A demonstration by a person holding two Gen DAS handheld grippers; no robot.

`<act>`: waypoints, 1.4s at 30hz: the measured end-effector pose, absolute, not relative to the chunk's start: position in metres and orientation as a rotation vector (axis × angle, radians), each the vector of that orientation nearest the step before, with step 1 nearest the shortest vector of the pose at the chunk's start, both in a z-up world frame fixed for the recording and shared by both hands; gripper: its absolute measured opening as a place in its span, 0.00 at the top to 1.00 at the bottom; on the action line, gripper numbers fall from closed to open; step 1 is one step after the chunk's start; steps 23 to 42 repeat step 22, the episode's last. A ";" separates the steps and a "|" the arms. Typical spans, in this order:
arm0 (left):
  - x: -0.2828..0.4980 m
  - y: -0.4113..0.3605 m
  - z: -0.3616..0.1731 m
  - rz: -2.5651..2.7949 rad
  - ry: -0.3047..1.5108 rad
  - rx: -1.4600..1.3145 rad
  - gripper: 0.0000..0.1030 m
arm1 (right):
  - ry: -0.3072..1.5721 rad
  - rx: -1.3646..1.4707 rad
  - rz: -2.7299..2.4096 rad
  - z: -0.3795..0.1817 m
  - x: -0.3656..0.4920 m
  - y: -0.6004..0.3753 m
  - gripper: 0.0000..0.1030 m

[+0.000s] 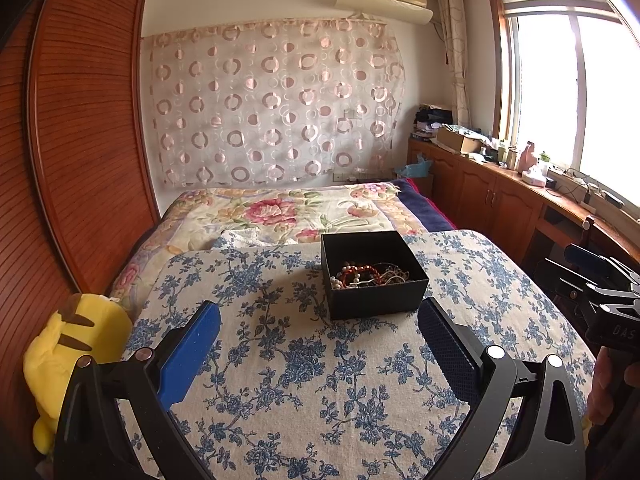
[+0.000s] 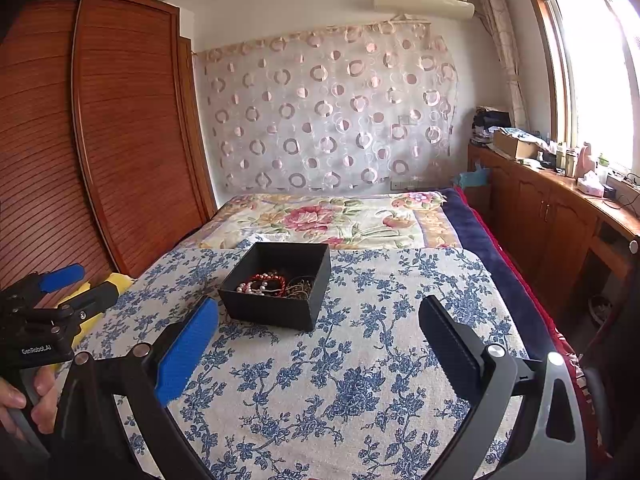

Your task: Organize jewelry

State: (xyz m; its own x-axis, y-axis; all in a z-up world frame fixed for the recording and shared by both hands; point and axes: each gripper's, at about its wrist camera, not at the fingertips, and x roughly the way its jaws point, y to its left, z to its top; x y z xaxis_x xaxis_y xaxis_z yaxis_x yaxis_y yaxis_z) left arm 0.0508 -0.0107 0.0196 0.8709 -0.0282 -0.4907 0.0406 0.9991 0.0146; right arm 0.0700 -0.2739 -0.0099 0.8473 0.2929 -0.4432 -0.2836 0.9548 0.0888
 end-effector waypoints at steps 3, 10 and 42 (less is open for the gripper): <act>0.050 -0.011 0.020 -0.036 0.510 0.022 0.07 | 0.466 0.022 0.303 -0.007 0.069 -0.275 0.02; 0.050 -0.011 0.021 -0.036 0.509 0.021 0.07 | 0.462 0.023 0.303 -0.006 0.068 -0.276 0.02; 0.051 -0.012 0.025 -0.039 0.508 0.016 0.07 | 0.460 0.021 0.305 -0.005 0.067 -0.275 0.02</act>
